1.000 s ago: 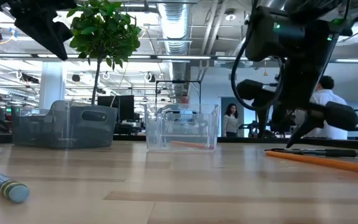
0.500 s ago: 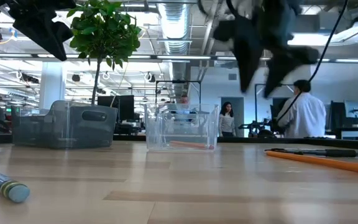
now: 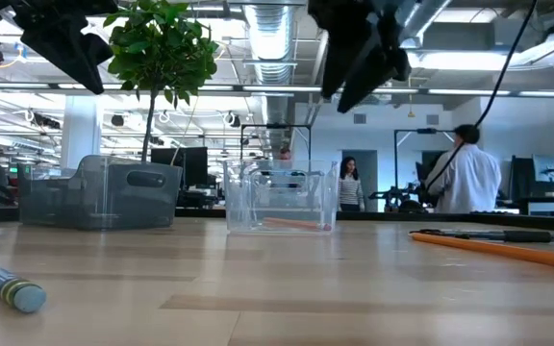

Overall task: Sort pens & pencils
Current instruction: Put the black pen into the black bin

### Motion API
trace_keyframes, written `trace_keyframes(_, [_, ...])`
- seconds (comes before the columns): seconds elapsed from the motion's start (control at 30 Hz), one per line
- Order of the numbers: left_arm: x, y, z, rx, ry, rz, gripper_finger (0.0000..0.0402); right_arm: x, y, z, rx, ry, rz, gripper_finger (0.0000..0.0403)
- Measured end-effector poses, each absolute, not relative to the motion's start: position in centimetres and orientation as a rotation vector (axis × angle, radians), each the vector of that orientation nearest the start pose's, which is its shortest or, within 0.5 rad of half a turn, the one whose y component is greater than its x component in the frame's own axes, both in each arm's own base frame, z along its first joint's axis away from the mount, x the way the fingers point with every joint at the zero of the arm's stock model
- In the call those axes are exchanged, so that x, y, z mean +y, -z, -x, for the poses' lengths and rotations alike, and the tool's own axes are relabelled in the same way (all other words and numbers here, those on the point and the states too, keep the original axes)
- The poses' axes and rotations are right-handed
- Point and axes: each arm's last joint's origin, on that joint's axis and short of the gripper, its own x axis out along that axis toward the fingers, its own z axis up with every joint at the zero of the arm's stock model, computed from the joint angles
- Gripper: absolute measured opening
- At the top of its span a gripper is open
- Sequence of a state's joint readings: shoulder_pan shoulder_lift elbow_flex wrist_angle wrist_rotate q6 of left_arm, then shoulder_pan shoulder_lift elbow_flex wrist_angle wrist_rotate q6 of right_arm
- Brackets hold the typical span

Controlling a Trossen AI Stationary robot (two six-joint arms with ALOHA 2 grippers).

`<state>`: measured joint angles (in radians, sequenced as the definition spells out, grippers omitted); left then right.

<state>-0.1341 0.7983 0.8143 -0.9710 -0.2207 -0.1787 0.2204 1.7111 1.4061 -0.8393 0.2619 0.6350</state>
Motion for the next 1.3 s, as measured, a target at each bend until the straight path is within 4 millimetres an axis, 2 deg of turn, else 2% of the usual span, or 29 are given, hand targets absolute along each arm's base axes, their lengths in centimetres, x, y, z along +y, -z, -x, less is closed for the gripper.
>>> trace_keyframes(0.1, [-1.2,-27.8,-13.5,0.928,-0.165,-0.002,0.0075,6.8,-25.7,-34.2,1.070,0.366,-0.247,0.0255])
trace_keyframes(0.23, [-1.2,-27.8,-13.5,0.927,-0.164,-0.002,0.0075,6.7,-24.6,-33.5,1.188,0.382,-0.160,0.0255])
trace_keyframes(0.43, [-1.2,-28.0,-13.7,0.894,-0.170,0.017,0.0075,6.4,-23.0,-34.0,1.241,0.452,-0.130,0.0255])
trace_keyframes(0.5, [-1.2,-28.1,-14.0,0.869,-0.172,0.032,0.0075,6.3,-22.4,-32.8,1.377,0.482,-0.071,0.0255])
trace_keyframes(0.57, [-1.3,-28.2,-14.2,0.856,-0.172,0.039,0.0075,6.3,-22.1,-32.6,1.413,0.486,-0.076,0.0255])
trace_keyframes(0.67, [-1.3,-28.1,-14.6,0.851,-0.177,0.052,0.0075,6.1,-21.3,-31.2,1.491,0.488,-0.065,0.0255])
trace_keyframes(0.87, [-1.4,-27.6,-15.3,0.882,-0.193,0.076,0.0075,6.2,-20.8,-28.4,1.497,0.462,-0.056,0.0255])
trace_keyframes(1.1, [-1.7,-26.5,-17.0,0.945,-0.203,0.063,0.0075,7.4,-20.0,-23.8,1.548,0.419,-0.092,0.0255])
trace_keyframes(1.23, [-1.8,-25.6,-18.0,0.998,-0.208,0.051,0.0075,8.3,-19.1,-22.2,1.571,0.369,-0.068,0.0255])
trace_keyframes(1.3, [-1.8,-25.1,-18.4,1.023,-0.207,0.037,0.0075,8.7,-18.7,-22.0,1.560,0.349,-0.061,0.0255])
